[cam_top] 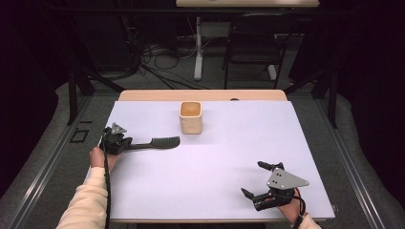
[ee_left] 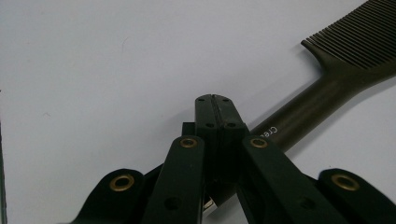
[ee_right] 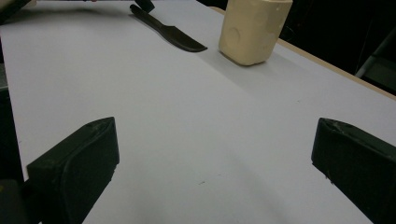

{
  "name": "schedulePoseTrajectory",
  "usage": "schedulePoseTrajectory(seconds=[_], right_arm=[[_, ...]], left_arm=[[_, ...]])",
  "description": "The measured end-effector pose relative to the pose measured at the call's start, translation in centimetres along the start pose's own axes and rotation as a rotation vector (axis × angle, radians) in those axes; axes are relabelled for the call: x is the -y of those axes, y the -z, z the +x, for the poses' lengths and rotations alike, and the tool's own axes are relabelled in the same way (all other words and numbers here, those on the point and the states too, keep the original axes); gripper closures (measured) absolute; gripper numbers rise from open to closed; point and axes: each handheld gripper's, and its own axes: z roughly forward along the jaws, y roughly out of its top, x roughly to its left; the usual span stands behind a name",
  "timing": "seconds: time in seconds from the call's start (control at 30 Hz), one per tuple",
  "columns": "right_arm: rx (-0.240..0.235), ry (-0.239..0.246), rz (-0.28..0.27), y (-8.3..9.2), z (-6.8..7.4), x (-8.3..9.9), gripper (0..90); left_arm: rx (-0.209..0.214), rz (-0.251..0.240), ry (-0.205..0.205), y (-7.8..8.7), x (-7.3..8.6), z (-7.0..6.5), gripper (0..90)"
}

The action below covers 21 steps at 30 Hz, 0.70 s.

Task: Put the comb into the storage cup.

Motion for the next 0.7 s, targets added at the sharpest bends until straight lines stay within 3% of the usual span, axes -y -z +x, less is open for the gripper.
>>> schedulePoseTrajectory(seconds=[0.7], right_arm=[[-0.007, 0.004, 0.019, -0.32, -0.04, 0.04, 0.2]], left_arm=[[0.024, 0.009, 0.021, 0.93, 0.89, -0.34, 89.2]])
